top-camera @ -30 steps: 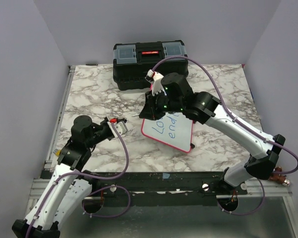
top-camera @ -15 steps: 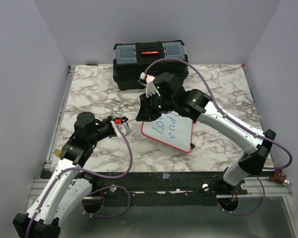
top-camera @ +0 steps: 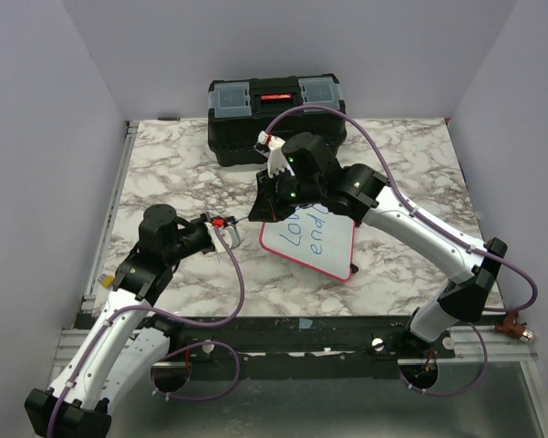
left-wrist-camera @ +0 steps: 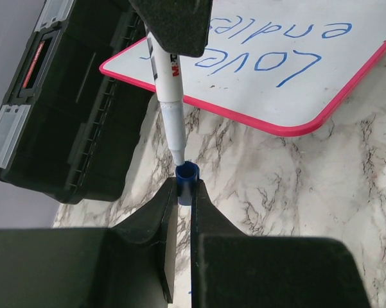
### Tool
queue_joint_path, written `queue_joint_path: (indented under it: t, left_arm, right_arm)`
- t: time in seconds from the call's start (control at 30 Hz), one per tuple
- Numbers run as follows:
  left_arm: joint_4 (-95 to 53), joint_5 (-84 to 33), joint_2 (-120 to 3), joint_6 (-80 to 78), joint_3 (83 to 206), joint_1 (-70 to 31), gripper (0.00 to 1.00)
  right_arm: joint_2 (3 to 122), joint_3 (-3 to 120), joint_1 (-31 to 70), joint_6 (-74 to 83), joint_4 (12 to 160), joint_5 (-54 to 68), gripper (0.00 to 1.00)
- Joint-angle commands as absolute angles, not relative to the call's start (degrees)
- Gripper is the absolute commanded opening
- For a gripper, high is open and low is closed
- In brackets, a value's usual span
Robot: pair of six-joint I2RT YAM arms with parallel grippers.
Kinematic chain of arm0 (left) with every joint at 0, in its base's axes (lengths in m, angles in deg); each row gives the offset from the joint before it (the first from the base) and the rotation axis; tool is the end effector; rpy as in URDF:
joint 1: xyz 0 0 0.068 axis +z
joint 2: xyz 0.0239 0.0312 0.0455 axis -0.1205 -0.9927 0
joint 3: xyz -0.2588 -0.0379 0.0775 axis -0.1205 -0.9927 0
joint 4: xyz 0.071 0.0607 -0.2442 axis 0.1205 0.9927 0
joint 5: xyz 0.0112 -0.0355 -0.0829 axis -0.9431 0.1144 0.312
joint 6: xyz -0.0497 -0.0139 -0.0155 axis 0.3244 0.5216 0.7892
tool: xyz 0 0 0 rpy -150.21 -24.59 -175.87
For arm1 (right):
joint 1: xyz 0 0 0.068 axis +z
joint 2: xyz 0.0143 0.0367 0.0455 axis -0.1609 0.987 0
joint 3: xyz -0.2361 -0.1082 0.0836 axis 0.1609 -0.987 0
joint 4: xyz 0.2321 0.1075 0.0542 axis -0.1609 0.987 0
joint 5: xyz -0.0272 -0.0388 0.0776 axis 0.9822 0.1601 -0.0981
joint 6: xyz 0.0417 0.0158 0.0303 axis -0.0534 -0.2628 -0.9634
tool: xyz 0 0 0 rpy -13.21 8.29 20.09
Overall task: Write a sentence on the whiteboard
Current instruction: Insert the whiteboard marker without the cap into the pen cap.
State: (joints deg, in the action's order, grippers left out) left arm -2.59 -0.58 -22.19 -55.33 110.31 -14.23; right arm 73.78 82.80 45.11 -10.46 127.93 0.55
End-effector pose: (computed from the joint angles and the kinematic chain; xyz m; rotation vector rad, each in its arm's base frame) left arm 0.1428 -0.0762 0.3046 1.2858 1.3066 -0.2735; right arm 0.1996 0.2931 0.4080 -0.8041 2.1968 0.9804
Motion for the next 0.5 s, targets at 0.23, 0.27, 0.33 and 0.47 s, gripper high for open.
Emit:
queue_joint_path:
  t: [0.23, 0.27, 0.33, 0.47]
  left_arm:
    - [-4.2, 1.8, -21.1, -54.1, 111.6, -14.6, 0.00]
    - [-4.3, 2.1, -21.0, -54.1, 111.6, -14.6, 0.00]
    - [-4.8, 2.5, -20.6, -54.0, 111.4, -14.6, 0.00]
    - [-5.1, 2.8, -20.5, -53.7, 111.3, -14.6, 0.00]
  right_arm:
    - [75.4, 81.1, 45.2, -11.9, 126.0, 2.9, 0.01]
    - [75.6, 81.0, 45.3, -12.0, 125.9, 2.9, 0.01]
    - [75.7, 80.6, 45.2, -12.3, 125.6, 3.1, 0.01]
    - [75.8, 79.9, 45.2, -12.5, 125.1, 3.4, 0.01]
